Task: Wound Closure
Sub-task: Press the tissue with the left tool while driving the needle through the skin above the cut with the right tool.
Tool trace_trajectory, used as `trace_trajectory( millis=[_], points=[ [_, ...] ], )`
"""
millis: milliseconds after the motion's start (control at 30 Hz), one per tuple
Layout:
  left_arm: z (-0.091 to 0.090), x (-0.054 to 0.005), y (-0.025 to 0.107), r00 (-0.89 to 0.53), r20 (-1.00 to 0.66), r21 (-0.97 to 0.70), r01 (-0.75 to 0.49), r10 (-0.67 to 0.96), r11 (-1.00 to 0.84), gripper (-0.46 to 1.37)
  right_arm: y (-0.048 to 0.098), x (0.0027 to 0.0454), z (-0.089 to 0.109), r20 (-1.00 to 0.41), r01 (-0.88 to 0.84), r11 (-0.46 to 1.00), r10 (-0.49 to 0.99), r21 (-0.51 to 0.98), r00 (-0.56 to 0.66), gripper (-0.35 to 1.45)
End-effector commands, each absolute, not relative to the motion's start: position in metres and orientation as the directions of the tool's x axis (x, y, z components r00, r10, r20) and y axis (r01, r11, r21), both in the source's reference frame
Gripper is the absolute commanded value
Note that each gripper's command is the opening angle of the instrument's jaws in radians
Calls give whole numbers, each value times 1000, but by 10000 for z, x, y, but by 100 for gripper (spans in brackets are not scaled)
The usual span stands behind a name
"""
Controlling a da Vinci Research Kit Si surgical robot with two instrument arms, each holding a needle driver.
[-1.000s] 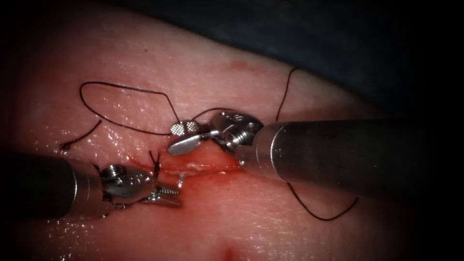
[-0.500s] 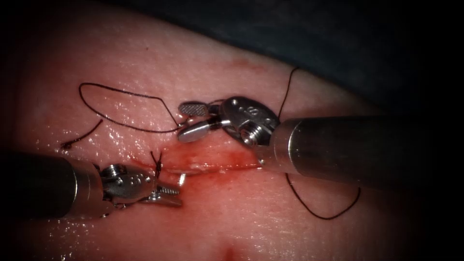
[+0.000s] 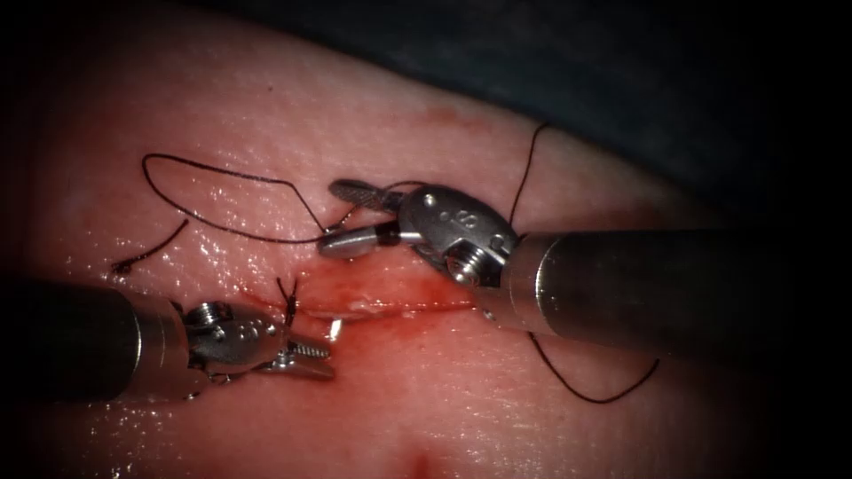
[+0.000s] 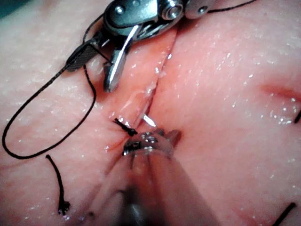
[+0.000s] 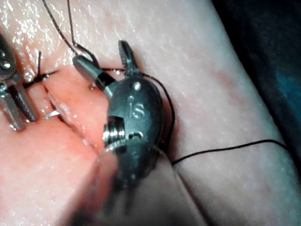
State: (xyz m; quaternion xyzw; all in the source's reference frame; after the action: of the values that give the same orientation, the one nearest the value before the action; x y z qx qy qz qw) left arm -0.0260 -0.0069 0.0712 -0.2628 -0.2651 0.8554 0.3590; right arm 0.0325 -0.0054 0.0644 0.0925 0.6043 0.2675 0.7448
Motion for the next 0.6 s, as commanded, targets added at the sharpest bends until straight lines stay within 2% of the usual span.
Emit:
trace_trajectory(
  millis=[33, 167, 400, 533, 600],
  points=[
    [712, -260, -69, -604, -259, -642, -475, 754, -602, 9, -56, 324, 645, -845, -256, 847, 512, 466, 154, -35],
    [711, -259, -69, -605, -260, -643, -473, 753, -602, 10, -59, 325, 643, -838, -241, 850, 513, 468, 185, -35],
    [711, -258, -69, -606, -260, -643, -472, 752, -603, 9, -55, 325, 642, -736, -231, 744, 663, 627, 135, -35],
    [711, -257, -69, -607, -261, -644, -471, 751, -603, 10, -57, 325, 646, -565, -207, 570, 820, 795, 89, -35],
    [711, -257, -69, -607, -261, -644, -470, 751, -604, 10, -61, 326, 648, -517, -195, 523, 852, 830, 83, -35]
  ],
)
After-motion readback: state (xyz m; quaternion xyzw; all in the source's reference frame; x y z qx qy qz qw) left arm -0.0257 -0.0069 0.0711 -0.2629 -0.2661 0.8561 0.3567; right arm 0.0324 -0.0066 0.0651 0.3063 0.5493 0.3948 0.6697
